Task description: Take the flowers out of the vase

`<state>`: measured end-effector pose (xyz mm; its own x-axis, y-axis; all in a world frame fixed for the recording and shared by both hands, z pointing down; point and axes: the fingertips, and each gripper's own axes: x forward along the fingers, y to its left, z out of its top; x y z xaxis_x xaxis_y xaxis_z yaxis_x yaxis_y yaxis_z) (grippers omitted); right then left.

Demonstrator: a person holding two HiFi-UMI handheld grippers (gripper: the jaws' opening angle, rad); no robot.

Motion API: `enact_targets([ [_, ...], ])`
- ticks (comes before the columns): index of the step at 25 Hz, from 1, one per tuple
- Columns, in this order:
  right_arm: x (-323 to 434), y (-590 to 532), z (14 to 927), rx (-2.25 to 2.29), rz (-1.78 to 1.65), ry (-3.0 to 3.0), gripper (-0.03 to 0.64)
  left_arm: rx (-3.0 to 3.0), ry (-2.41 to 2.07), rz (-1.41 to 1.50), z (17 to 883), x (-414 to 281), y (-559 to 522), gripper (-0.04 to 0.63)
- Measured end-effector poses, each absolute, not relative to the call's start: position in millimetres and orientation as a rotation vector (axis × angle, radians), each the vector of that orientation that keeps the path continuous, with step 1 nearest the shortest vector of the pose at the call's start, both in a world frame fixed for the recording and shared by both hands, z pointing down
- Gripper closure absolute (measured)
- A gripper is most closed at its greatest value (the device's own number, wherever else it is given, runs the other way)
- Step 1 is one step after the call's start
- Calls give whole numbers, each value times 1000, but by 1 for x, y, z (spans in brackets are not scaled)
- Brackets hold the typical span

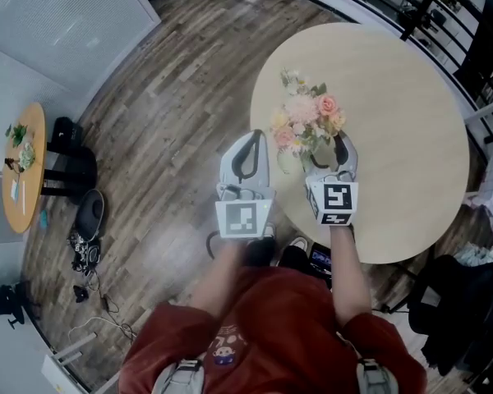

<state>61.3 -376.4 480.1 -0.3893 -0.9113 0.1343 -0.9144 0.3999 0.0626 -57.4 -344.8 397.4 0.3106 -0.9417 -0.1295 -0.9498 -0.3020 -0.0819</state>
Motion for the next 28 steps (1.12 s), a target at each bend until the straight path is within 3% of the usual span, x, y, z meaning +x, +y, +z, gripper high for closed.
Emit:
enact_targets([
  [7,67,-379,475,1719,-42,-2481,310,-2411,1728,76,401,-46,-346,588],
  [9,62,-378,470,1744,-47,-2488,345,-2411,1742,78,400,-54,-346,588],
  [14,59,-373,467,1774,-69,-2497,505,-2405,1745,80,401,-59,-345,588],
  [23,57,-373,463,1791,-79,-2507,594,-2423,1740,70,403,-59,-348,588],
  [28,58,-371,459,1802,-92,-2519,603,-2425,1736,78,402,-57,-347,588],
])
